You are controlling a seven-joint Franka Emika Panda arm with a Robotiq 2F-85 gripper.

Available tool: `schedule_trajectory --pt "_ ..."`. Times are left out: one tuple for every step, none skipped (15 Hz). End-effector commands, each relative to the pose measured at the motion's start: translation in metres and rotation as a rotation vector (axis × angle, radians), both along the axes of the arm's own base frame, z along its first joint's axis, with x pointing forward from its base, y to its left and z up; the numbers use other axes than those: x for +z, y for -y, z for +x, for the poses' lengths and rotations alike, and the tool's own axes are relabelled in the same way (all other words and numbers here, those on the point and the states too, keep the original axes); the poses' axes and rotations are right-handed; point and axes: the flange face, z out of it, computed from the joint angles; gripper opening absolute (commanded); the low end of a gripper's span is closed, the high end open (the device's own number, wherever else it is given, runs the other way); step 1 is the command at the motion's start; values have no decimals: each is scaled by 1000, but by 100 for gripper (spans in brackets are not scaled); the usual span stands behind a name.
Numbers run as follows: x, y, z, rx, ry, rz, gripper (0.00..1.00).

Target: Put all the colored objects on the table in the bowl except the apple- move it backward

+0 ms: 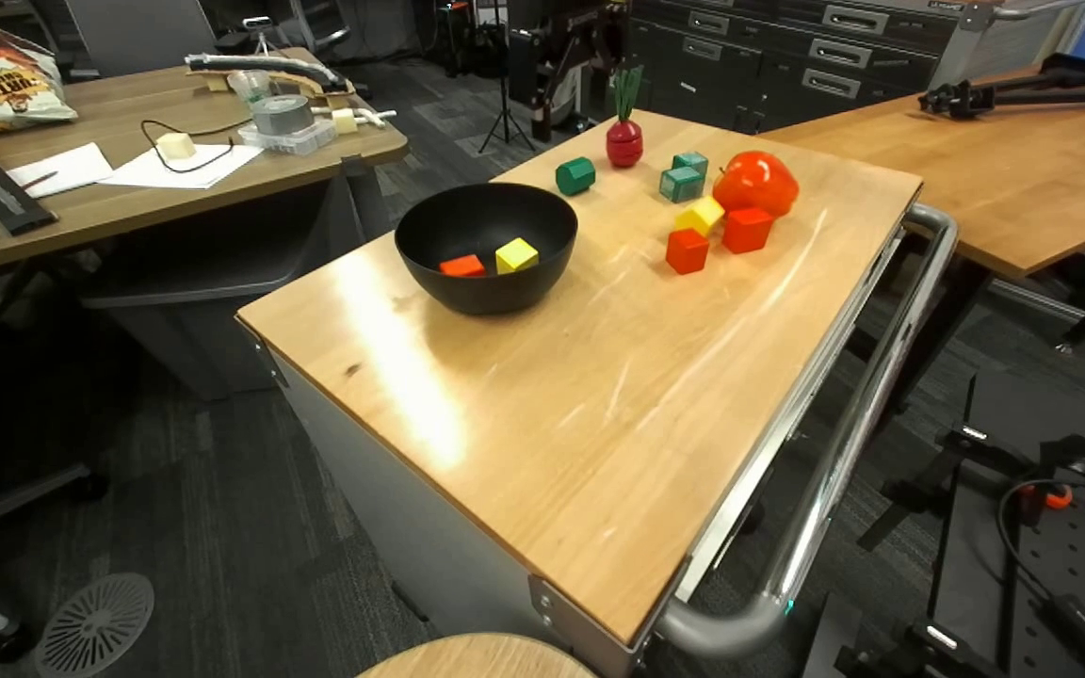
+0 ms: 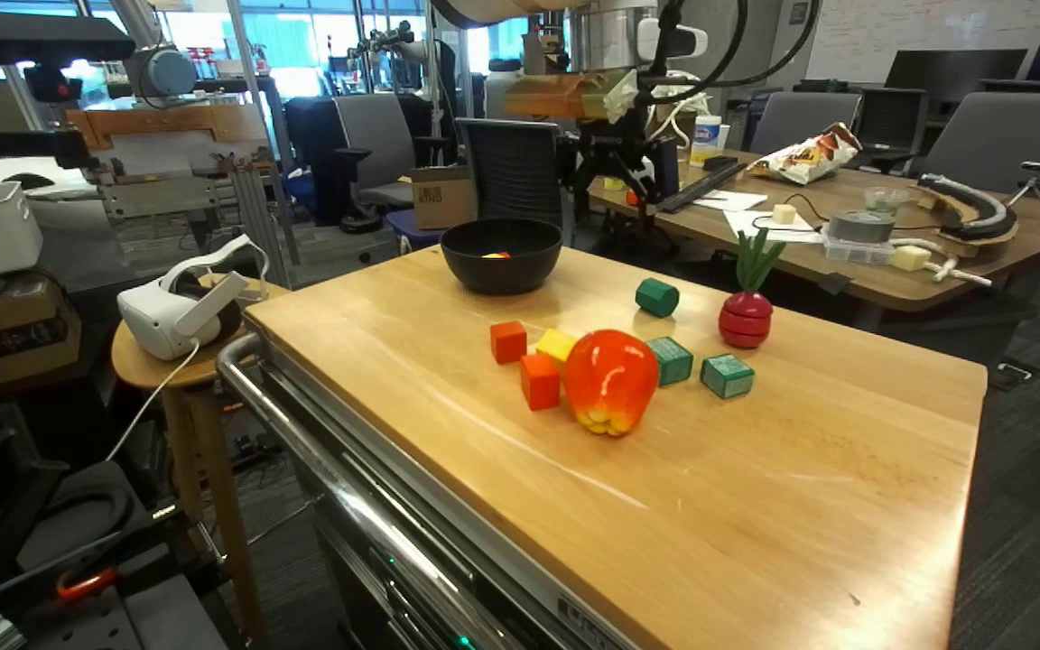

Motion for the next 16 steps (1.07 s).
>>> schedule_trajectory --pt "-8 20 18 -37 1 14 100" --pt "-14 27 23 -58 0 10 100" --pt "-21 33 26 -76 -6 10 100" --pt "-28 40 29 -96 -19 19 100" --pt "-34 45 31 -113 -30 32 100" --pt "-40 49 33 -125 -40 47 100" --pt "-46 52 35 -137 -56 66 100" --pt "-50 55 36 -150 -65 83 100" --pt "-54 58 38 -162 -73 96 100" --pt "-57 60 40 -175 -74 104 100" --pt "-59 62 41 -187 -77 113 100" --pt "-60 65 44 -199 -74 118 81" --pt "-61 67 45 -207 -75 121 74" --pt "-61 69 47 -216 -72 122 66" --pt "-61 71 48 -225 -66 123 58" --pt "-60 73 50 -233 -62 124 51"
